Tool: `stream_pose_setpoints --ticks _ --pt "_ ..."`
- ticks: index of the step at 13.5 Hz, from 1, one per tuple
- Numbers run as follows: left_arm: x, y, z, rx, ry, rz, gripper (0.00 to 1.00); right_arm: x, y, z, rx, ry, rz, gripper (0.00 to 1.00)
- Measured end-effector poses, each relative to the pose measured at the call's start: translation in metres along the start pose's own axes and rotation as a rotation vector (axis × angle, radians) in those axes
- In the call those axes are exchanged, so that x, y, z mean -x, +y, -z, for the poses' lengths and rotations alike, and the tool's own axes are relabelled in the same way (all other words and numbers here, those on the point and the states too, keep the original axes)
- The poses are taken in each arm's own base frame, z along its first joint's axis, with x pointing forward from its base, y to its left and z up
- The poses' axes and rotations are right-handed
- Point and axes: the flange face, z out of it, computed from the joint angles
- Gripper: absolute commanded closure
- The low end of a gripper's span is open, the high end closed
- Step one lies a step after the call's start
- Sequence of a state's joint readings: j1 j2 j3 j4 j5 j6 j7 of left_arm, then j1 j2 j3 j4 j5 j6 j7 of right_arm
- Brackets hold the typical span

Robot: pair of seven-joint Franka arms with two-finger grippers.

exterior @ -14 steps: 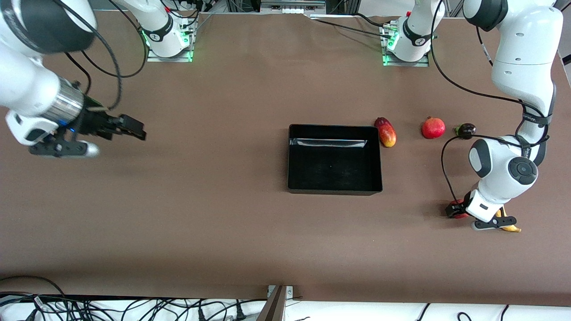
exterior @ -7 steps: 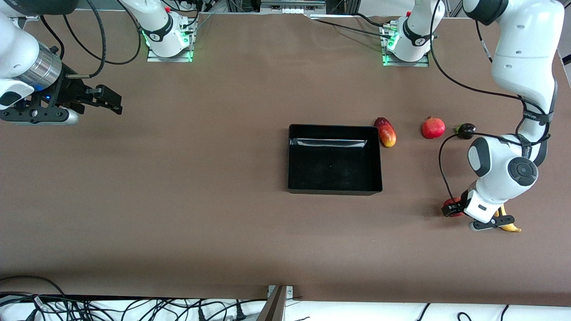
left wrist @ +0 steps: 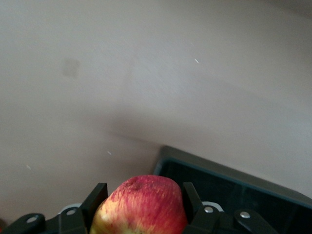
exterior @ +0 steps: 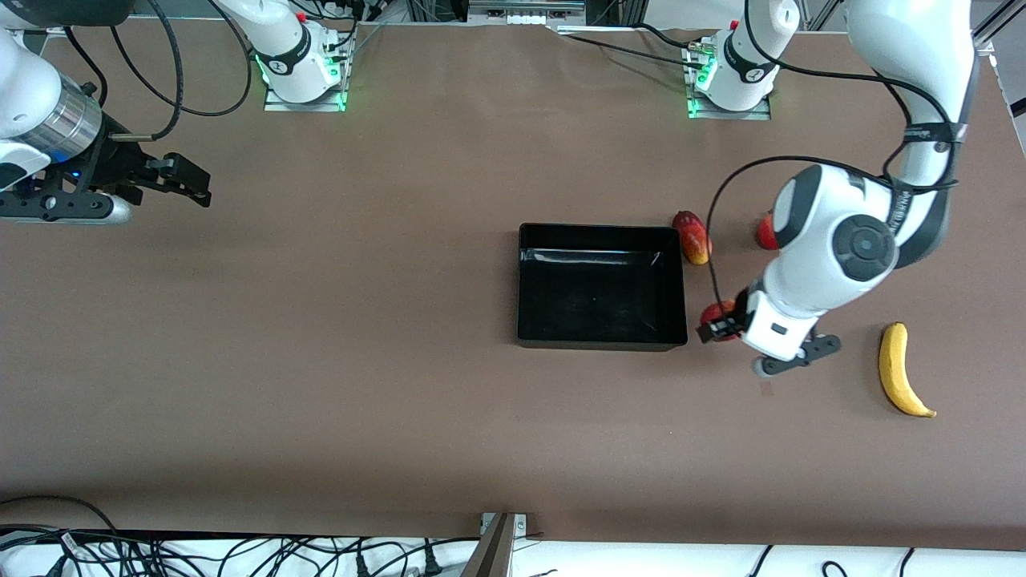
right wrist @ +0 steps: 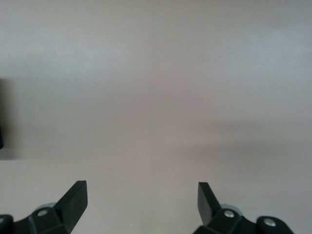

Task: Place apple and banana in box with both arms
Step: 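Carry the red apple over the black box with the left gripper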

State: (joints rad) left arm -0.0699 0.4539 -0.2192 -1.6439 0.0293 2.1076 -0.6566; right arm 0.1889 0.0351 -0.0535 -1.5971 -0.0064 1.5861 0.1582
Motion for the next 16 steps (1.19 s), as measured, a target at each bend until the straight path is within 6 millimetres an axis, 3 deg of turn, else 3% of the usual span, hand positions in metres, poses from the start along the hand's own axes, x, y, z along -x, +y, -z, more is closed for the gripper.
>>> stream_pose_setpoints --ticks 4,7,9,12,16 --pt "0.073 0.085 -0.042 -0.015 -0.04 0.046 1.0 -0.004 0.003 -0.005 0.032 0.001 0.0 0.0" --pt "0.119 0.125 -0.088 -0.062 -0.032 0.052 1.0 -0.012 -0.002 -0.018 0.035 -0.008 0.006 0.0" --pt "0.142 0.137 -0.118 -0.069 -0.028 0.064 1.0 -0.014 -0.003 -0.018 0.035 -0.004 0.008 0.0" --pt "0.168 0.132 -0.154 -0.099 -0.018 0.078 1.0 -0.015 -0.003 -0.014 0.033 0.005 0.008 0.0" --pt "0.201 0.136 -0.172 -0.109 -0.012 0.061 1.0 -0.015 -0.003 -0.014 0.033 0.005 0.008 0.0"
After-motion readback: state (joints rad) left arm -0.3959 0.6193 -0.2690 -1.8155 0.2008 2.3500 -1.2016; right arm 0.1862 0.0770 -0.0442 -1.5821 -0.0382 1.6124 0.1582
